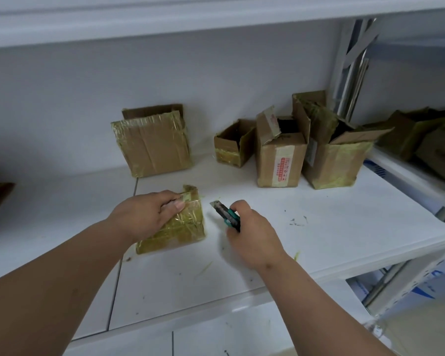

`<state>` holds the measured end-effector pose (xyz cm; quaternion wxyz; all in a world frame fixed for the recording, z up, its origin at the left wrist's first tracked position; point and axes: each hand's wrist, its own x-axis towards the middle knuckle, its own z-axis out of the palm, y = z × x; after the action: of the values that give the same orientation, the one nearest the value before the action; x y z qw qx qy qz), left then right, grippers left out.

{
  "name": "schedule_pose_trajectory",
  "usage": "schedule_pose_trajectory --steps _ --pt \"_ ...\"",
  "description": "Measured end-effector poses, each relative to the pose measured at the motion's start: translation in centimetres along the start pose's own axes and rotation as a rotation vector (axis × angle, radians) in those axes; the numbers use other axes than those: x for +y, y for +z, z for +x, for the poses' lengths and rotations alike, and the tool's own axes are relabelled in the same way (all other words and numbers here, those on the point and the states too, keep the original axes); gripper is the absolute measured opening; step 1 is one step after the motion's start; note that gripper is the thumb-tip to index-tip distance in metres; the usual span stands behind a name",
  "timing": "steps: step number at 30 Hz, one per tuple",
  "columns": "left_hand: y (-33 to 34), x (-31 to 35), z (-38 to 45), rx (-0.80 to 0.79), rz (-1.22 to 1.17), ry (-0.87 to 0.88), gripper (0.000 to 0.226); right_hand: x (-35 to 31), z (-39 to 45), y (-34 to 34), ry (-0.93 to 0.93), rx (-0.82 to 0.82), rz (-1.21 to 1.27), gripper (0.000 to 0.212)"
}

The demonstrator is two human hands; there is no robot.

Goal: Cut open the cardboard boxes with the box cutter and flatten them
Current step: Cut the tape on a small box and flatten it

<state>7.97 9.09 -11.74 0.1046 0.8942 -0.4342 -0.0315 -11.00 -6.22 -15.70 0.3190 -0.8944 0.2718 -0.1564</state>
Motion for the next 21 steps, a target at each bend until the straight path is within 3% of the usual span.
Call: schedule_pose_trajectory --steps 9,21 --pt "-0.4 -0.1 0.6 -0.023 -0.036 0.005 0.066 -0.5 0.6 1.0 -0.123 0.092 0.051 0.029" --pt "0.0 -0.6 0.6 -0.017 -0.083 -0.005 0.066 -0.4 0.9 1.7 -0.109 0.173 0.091 0.027"
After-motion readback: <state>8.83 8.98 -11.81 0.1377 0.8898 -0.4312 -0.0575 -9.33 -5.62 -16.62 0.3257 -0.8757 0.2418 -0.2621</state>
